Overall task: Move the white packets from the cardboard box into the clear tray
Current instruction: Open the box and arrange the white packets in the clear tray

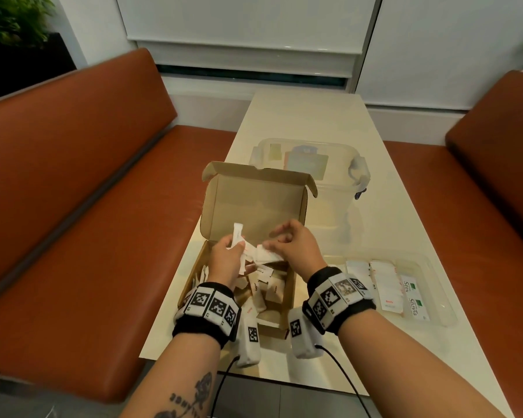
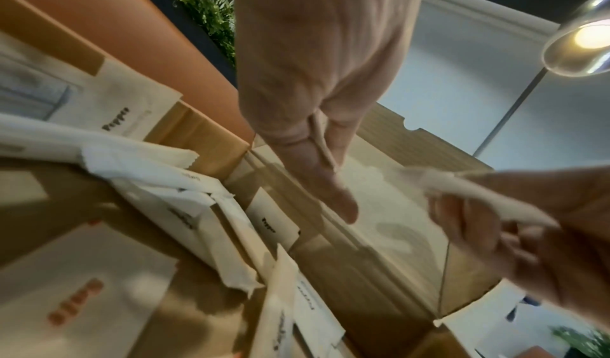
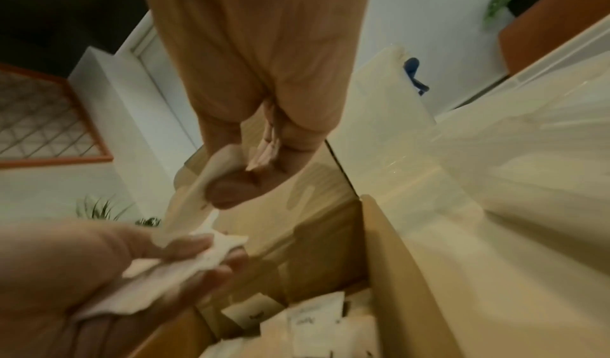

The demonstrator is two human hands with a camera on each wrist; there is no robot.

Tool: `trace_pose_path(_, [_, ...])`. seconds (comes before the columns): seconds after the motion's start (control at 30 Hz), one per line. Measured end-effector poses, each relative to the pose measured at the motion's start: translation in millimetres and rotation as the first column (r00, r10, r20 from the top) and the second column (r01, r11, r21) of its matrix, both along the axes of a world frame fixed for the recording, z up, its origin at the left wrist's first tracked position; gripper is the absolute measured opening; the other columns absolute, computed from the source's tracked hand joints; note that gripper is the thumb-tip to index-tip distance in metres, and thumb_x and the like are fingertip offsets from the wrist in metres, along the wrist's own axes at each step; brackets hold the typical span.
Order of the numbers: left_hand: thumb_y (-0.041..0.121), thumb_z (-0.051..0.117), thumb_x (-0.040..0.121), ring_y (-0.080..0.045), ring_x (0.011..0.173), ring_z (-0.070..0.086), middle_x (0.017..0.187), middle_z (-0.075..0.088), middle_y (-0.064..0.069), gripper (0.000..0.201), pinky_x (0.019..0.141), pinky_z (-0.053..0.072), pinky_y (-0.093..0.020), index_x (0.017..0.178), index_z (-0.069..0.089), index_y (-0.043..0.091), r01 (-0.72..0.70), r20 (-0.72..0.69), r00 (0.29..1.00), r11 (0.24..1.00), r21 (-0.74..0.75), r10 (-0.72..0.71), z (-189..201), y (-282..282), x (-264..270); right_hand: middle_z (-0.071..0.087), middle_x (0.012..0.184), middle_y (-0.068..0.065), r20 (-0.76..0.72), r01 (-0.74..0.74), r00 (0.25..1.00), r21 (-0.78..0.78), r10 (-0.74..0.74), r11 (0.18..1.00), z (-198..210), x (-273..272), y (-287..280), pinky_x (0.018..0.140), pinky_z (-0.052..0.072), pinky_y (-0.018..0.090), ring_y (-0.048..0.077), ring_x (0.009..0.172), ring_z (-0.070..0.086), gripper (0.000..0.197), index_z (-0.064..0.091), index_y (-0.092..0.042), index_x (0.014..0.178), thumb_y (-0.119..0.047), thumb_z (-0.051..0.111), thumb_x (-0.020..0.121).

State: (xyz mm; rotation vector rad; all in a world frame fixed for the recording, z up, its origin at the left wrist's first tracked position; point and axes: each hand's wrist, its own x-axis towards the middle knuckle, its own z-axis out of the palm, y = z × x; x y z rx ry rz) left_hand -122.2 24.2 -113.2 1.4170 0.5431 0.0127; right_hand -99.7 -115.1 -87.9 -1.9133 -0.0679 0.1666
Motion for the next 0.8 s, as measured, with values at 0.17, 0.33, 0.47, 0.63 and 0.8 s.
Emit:
trace_pose_path(0.17, [0.019, 0.047, 0.099, -0.037, 0.088, 0.067, 0.105, 0.066, -0.024, 0.024, 0.054, 0.058, -0.035, 0.113, 0.058, 0.003, 0.113, -0.022, 0.992, 0.956, -0.269, -0.123, 13.8, -4.0, -2.7, 0.058, 0.074, 0.002, 0.078, 0.076, 0.994, -0.046, -0.073, 0.996, -0.8, 5.4, 13.4, 0.053, 0.047, 0.014, 0.013, 0.068, 0.059, 0.023, 0.055, -0.014, 0.090, -0.011, 0.074, 0.078])
trace_pose_path(0.33, [0.002, 0.057, 0.091, -0.022, 0.078, 0.071, 0.099, 0.068, -0.019, 0.013, 0.057, 0.057, -0.026, 0.103, 0.062, 0.005, 0.168, 0.061, 0.986, 0.962, -0.217, -0.158, 14.5, 3.5, -8.2, 0.057, 0.078, 0.004, 0.055, 0.089, 0.995, -0.076, -0.085, 0.993, -4.4, 6.2, 24.5, 0.068, 0.050, 0.026, 0.016, 0.072, 0.056, 0.018, 0.056, -0.012, 0.087, -0.011, 0.072, 0.078])
trace_pose_path(0.47, [-0.005, 0.053, 0.091, -0.025, 0.085, 0.068, 0.101, 0.064, -0.016, 0.021, 0.062, 0.060, -0.029, 0.108, 0.060, 0.005, 0.100, 0.043, 0.995, 0.986, -0.135, -0.095, 8.6, 12.8, -10.7, 0.065, 0.090, 0.012, -0.028, 0.098, 0.994, -0.154, -0.104, 0.983, -11.1, 4.9, 29.5, 0.083, 0.054, 0.040, 0.028, 0.086, 0.064, 0.010, 0.055, -0.008, 0.092, -0.017, 0.057, 0.090])
trace_pose_path(0.63, [-0.007, 0.052, 0.091, -0.023, 0.082, 0.067, 0.099, 0.062, -0.013, 0.021, 0.055, 0.059, -0.027, 0.108, 0.058, 0.005, -0.009, 0.071, 0.997, 0.997, -0.081, 0.015, 2.5, 26.9, -10.6, 0.065, 0.110, 0.014, -0.252, -0.243, 0.962, -0.603, 0.107, 0.760, -21.7, 0.8, 46.0, 0.089, 0.053, 0.032, 0.026, 0.100, 0.064, 0.022, 0.061, -0.002, 0.108, -0.016, 0.054, 0.093])
trace_pose_path(0.8, [-0.007, 0.052, 0.090, -0.030, 0.087, 0.067, 0.104, 0.063, -0.020, 0.022, 0.054, 0.058, -0.027, 0.110, 0.058, 0.002, -0.029, 0.096, 0.995, 0.999, -0.021, 0.031, -2.9, 31.9, -10.7, 0.061, 0.120, 0.013, -0.312, -0.386, 0.922, -0.741, 0.227, 0.550, -20.1, -2.4, 66.2, 0.088, 0.048, 0.030, 0.026, 0.110, 0.060, 0.027, 0.059, -0.003, 0.117, -0.013, 0.055, 0.093])
